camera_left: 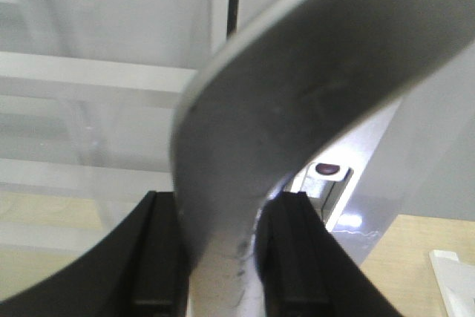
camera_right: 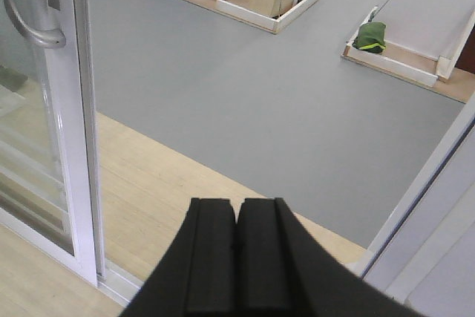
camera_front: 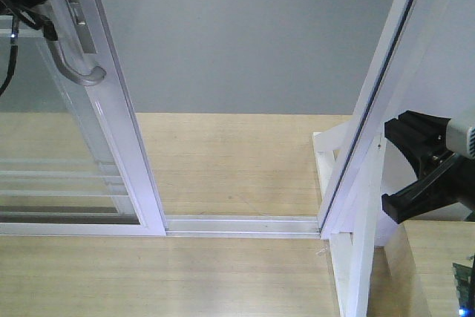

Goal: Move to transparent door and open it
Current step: 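Slide the door farther open with the left gripper holding the handle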

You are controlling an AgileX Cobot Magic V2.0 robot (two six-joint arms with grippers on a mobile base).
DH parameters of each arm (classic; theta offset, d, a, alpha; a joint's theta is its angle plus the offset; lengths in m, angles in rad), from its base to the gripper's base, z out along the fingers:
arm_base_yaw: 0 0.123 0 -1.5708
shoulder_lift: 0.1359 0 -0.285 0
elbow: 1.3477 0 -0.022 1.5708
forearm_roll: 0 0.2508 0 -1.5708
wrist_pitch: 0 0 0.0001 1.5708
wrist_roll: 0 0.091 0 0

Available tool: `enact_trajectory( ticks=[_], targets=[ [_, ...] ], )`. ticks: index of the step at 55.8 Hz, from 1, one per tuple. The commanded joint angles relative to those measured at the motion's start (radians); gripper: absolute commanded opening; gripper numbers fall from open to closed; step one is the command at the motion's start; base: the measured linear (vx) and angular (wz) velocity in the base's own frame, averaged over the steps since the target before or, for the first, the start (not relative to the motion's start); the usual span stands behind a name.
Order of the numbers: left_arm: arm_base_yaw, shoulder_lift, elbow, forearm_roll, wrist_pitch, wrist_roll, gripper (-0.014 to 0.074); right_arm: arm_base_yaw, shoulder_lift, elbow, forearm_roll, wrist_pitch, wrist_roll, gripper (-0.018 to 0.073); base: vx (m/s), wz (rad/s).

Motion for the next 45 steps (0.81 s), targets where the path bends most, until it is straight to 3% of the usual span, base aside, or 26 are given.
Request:
enact_trajectory(
  ticks=[1,22,35,45],
  targets=[
    [0.019,-0.118,-0.046,0.004,-0.128,0.001,-0.0006,-0.002,-0.004,-0.029,0.0,-0.076,-0.01,-0.0001,0.0,0.0],
    [0.04,-0.244,0.019,0.032,-0.023,0.02,-0.0006,-0.002,-0.004,-0.029,0.0,-0.076,-0.012,-0.0001,0.0,0.0],
    [0.026,-0.446,0.263,0.031,-0.02,0.028,-0.0006,-0.002,-0.004,-0.029,0.0,-0.075,-0.012,-0.0001,0.0,0.0],
    [-0.055,-0.663,0.491,0.029,-0.043,0.026,-0.0006,-0.002,-0.006,-0.029,0.0,-0.075,-0.012,-0.0001,0.0,0.0]
  ],
)
